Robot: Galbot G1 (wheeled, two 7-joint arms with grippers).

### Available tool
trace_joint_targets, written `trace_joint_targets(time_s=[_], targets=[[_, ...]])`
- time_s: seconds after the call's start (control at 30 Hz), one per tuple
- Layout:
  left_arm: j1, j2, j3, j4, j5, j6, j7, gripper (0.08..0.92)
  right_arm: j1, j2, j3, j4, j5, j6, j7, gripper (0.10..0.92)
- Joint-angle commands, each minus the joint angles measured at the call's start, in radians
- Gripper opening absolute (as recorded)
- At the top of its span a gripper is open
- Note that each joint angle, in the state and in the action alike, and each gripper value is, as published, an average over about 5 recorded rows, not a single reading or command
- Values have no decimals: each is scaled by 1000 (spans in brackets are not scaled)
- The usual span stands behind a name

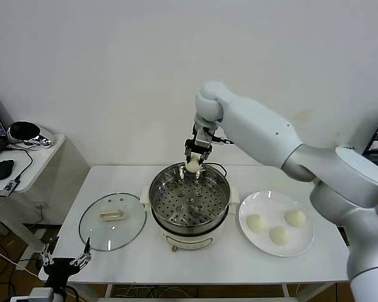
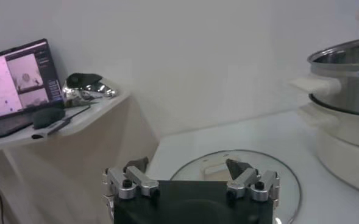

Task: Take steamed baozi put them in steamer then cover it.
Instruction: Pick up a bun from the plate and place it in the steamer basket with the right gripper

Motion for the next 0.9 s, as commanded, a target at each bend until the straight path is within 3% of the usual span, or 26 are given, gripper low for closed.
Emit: trace_joint_targets(time_s=[0.03, 0.27, 0.9], targets=[[2, -2, -1, -2, 5, 0, 0, 823, -48, 39, 12, -12, -90, 53, 13, 390], [10, 1, -1, -8, -11, 2, 1, 823, -89, 67, 45, -52, -165, 53, 40, 391], [-7, -1, 7, 3, -13, 9, 2, 823, -137, 79, 64, -98, -187, 52, 64, 399]])
